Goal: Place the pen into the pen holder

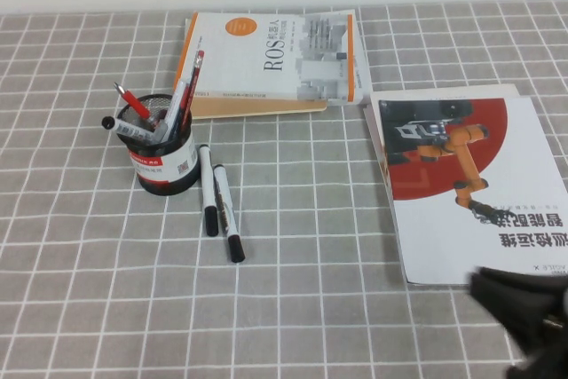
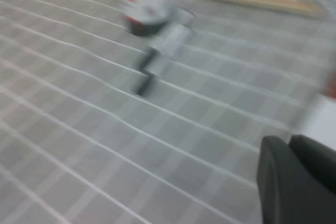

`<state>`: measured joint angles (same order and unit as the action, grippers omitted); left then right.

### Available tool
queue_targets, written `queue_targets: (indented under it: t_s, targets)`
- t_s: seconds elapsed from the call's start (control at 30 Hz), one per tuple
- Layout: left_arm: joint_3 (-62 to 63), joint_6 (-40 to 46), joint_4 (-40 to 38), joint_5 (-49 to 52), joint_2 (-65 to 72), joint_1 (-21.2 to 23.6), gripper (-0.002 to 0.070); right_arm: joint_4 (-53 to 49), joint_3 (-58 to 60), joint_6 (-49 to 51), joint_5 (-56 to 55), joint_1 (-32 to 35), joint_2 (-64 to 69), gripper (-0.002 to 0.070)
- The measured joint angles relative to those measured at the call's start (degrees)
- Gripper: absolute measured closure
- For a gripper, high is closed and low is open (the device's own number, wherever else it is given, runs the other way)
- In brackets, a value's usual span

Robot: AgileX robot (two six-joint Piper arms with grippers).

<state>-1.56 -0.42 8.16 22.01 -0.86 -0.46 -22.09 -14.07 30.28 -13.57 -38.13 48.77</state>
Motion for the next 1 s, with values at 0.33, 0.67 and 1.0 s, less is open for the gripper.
queue_targets:
  t_s: [0.33,0.67,1.0]
  targets:
    - [0.0,0.0,0.0,0.0,0.0,0.0,0.0678,-3.91,10.51,0.0,7.91,22.73,-19.59,0.0689]
    - [0.0,0.0,0.0,0.0,0.0,0.0,0.0678,-4.16,15.09,0.0,8.58,38.1,-38.17,0.0689]
    - [0.0,0.0,0.0,0.0,0.0,0.0,0.0678,-2.57,15.65,0.0,15.01,38.34,-45.15,0.0689]
